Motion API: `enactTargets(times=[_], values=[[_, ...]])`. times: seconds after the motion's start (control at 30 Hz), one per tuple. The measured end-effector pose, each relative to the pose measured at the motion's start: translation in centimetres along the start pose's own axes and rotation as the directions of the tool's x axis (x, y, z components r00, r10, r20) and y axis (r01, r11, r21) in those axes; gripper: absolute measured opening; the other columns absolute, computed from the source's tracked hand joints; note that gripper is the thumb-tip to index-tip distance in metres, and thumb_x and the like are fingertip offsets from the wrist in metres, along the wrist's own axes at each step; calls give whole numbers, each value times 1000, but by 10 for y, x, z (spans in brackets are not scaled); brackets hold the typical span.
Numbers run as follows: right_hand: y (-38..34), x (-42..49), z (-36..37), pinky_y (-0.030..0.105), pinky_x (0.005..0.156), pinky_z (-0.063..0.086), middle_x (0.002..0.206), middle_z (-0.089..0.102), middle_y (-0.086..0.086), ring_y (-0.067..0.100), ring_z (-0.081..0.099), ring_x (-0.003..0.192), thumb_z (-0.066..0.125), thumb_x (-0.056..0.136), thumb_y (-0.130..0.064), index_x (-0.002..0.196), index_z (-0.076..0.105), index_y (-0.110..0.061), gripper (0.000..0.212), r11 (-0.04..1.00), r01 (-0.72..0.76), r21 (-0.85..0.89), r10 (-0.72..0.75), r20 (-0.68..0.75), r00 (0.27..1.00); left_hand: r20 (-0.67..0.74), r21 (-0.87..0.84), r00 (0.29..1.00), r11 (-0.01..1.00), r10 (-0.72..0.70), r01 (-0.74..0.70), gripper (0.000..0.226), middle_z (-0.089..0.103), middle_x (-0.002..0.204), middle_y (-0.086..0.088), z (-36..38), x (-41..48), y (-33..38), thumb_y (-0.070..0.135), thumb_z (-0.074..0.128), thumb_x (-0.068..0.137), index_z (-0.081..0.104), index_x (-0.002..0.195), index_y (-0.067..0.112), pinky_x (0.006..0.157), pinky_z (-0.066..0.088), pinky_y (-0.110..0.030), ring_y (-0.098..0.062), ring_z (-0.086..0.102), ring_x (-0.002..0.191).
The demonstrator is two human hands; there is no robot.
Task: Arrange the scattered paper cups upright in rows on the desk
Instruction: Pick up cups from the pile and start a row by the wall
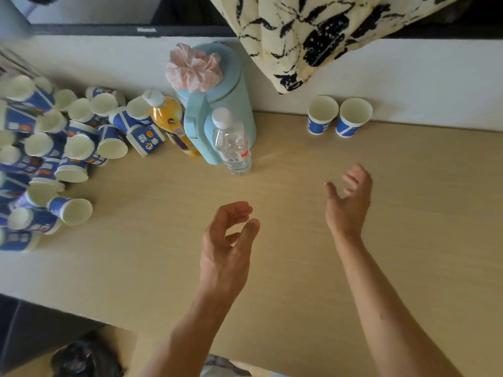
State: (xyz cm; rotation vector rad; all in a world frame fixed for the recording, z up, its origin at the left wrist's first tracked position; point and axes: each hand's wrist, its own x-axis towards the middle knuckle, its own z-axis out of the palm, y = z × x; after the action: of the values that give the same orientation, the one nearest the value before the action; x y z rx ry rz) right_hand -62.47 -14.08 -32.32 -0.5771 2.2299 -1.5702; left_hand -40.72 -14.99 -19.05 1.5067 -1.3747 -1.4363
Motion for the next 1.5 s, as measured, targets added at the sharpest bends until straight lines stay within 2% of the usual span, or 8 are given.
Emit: enactTargets(times=[0.3, 0.57, 0.8, 0.9, 0.97, 1.1, 1.23, 1.5], values=[[-113, -129, 31, 26, 103, 46, 131, 61, -5, 2, 62, 117, 72, 89, -7, 139, 51, -17, 55, 977, -71, 199, -14, 399, 917, -18, 12, 996, 996, 91, -91, 25, 74, 109, 13, -49, -9, 23, 30, 66, 84, 67, 109, 25, 79, 48, -11, -3, 66, 107], [-176, -177, 75, 20, 98, 47, 138, 58, -6, 2, 60, 118, 72, 91, -12, 146, 47, -17, 61, 989, 12, 144, -73, 425, 902, -13, 29, 992, 991, 129, -128, 27, 73, 107, 16, -150, 11, 14, 31, 64, 83, 68, 108, 25, 82, 49, -18, -3, 66, 106], [-197, -225, 141, 33, 100, 52, 132, 61, -2, 6, 64, 114, 72, 92, -9, 138, 52, -16, 51, 996, -45, 80, 2, 477, 879, -74, 1, 994, 996, 85, -85, 26, 71, 105, 19, -250, 39, -8, 36, 63, 82, 68, 106, 28, 79, 51, -15, 1, 65, 103], [-202, -252, 173, 28, 95, 53, 129, 63, -4, 3, 66, 109, 70, 92, -6, 134, 54, -19, 46, 998, -32, 58, -2, 514, 858, -97, 102, 994, 994, 40, -30, 31, 69, 107, 14, -298, 59, -37, 44, 63, 84, 66, 110, 27, 83, 55, -29, -1, 64, 95], [-203, -268, 191, 22, 91, 52, 128, 63, -8, -1, 66, 106, 71, 92, -5, 131, 55, -24, 46, 998, -38, 51, 4, 538, 843, -78, 227, 997, 974, 18, 1, 32, 65, 116, 11, -326, 77, -60, 38, 68, 91, 63, 118, 23, 89, 51, -32, -9, 61, 107], [-206, -287, 213, 17, 86, 53, 127, 62, -8, -3, 66, 107, 71, 92, -5, 132, 54, -23, 47, 999, -29, 35, 4, 574, 819, -12, 564, 994, 821, 112, -86, 40, 56, 134, -7, -372, 124, -87, 22, 66, 96, 56, 133, 10, 101, 35, -27, -26, 49, 127], [-212, -298, 227, 11, 81, 52, 129, 62, -4, 7, 67, 111, 70, 92, -5, 134, 54, -22, 48, 999, -29, 36, 3, 580, 815, 155, 825, 978, 525, 141, -207, 65, 43, 148, -3, -408, 165, -99, 5, 63, 87, 42, 147, 16, 112, 38, -38, -26, 35, 143], [-219, -313, 230, 15, 83, 53, 131, 62, -5, 7, 68, 111, 72, 92, -11, 139, 53, -20, 50, 1000, -12, -3, 12, 548, 836, 394, 910, 919, 140, 4, -391, 82, 39, 153, 0, -422, 210, -120, 10, 76, 81, 35, 152, 20, 116, 34, -37, -24, 34, 144]])
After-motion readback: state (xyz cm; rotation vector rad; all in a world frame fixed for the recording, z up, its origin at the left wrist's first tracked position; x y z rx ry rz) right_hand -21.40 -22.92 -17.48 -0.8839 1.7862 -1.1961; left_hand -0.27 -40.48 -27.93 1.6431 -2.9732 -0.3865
